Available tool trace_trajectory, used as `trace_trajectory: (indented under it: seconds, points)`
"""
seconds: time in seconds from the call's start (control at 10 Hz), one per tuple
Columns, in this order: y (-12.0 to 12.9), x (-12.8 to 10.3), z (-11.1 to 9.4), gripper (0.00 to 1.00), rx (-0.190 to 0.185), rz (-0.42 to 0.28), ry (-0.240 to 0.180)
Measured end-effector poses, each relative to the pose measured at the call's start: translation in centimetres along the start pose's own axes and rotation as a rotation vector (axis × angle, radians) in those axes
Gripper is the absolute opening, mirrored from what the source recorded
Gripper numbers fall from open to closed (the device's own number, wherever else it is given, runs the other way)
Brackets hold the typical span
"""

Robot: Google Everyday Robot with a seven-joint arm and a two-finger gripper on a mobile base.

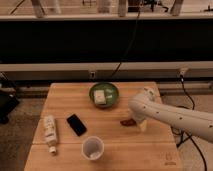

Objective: Drag the pepper across the table

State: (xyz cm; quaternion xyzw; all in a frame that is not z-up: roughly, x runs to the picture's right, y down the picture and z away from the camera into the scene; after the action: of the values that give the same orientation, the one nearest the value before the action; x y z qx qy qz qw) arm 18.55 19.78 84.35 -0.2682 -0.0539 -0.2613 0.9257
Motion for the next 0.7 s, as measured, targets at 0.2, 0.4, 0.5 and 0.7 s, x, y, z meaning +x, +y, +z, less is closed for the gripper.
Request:
trace_trajectory:
  seconds: [0.2, 0.4, 0.5, 0.7]
  points:
    - [0.10, 0.08, 0.25, 0.80, 0.007, -0.006, -0.006]
    - [0.18, -0.10, 0.58, 0.77, 0.015, -0.017, -0.014]
    - [0.23, -0.10, 0.74, 0.67, 0.018, -0.023, -0.016]
    - [0.31, -0.04, 0.90, 0.49, 0.022, -0.030, -0.017]
